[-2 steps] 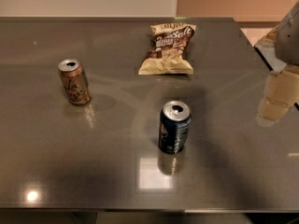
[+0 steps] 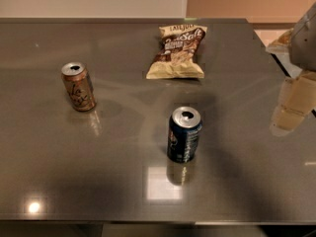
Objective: Knock pepsi can over
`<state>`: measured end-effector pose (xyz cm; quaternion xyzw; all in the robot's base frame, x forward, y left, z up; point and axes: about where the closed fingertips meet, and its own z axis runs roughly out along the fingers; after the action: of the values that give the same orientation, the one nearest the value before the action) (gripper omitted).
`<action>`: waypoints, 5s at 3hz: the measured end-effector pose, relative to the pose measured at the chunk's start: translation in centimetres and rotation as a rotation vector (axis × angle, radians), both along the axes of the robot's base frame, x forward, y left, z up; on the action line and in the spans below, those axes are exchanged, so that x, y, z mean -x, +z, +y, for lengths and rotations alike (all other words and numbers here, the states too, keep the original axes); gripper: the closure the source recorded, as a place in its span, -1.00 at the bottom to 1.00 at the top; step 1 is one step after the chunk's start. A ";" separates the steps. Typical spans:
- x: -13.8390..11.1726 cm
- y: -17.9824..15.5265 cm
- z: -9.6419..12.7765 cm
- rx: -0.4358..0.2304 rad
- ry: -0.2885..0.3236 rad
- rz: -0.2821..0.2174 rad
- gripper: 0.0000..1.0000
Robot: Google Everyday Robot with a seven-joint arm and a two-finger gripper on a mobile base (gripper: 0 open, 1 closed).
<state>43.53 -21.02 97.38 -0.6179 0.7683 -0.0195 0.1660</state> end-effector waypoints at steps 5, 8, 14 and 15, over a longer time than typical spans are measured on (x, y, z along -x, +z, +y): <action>1.6 -5.8 13.3 -0.393 0.351 0.065 -1.00; 0.9 -8.2 14.9 -0.548 0.393 0.121 -0.71; 0.6 -5.6 15.0 -0.560 0.394 0.159 1.00; -0.4 -5.6 14.2 -0.430 0.375 0.136 1.00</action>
Offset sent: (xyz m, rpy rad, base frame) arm -0.0267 0.0847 -0.0255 0.3483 -0.0057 0.3291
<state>43.90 -6.82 91.74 -0.6996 0.6366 0.2162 0.2419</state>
